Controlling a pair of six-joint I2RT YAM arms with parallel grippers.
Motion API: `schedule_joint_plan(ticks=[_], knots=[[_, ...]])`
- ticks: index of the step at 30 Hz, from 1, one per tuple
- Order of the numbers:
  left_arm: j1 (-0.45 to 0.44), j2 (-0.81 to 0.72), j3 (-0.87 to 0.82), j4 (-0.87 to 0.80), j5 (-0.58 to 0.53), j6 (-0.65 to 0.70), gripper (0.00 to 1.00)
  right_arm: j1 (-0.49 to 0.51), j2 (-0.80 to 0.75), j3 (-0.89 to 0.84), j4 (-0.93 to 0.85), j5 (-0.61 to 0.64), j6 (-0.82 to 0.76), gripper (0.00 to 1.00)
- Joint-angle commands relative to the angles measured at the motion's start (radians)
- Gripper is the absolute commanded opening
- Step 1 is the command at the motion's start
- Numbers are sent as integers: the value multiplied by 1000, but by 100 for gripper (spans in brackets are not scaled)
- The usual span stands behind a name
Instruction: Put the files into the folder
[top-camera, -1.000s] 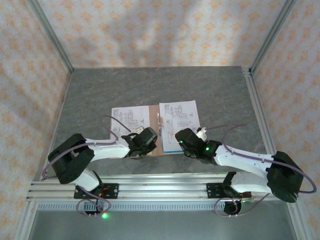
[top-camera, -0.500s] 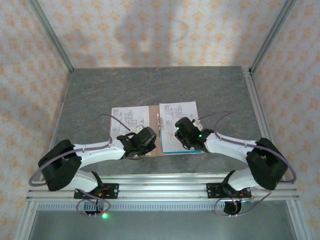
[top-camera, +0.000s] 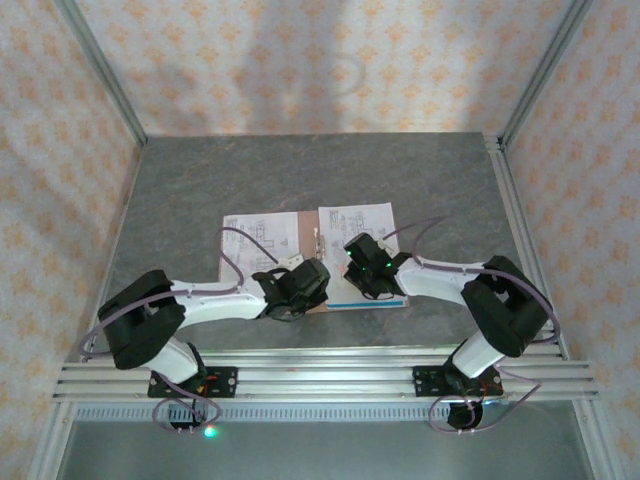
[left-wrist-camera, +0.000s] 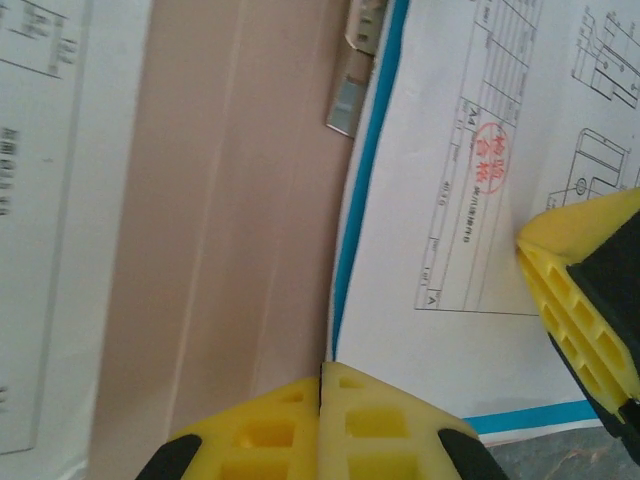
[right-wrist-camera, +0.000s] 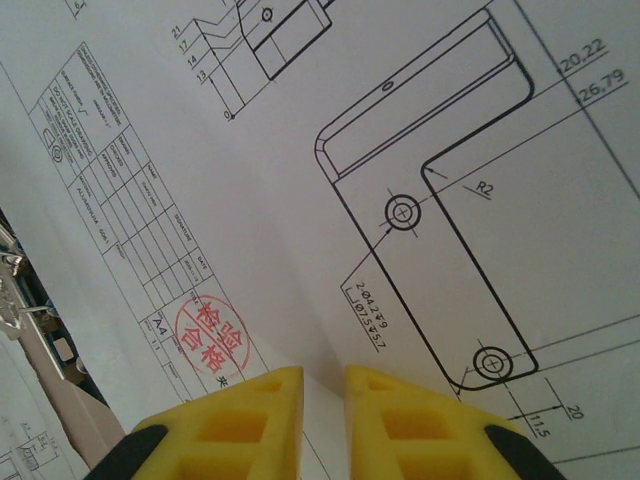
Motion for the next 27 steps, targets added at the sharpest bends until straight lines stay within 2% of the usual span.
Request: schedule_joint_plan(ticks=[1,17,27], knots=[[-12,29,37,46,-4,-13,2,-6,-5,-25,18,10,-11,17],[-23,52,58,29,-19,-18,3,-9,-24,-73,39,-24,-25,17],[-3,-84,31,-129,-128,-13,3,-9,-3,-55,32,-41,-45,16]])
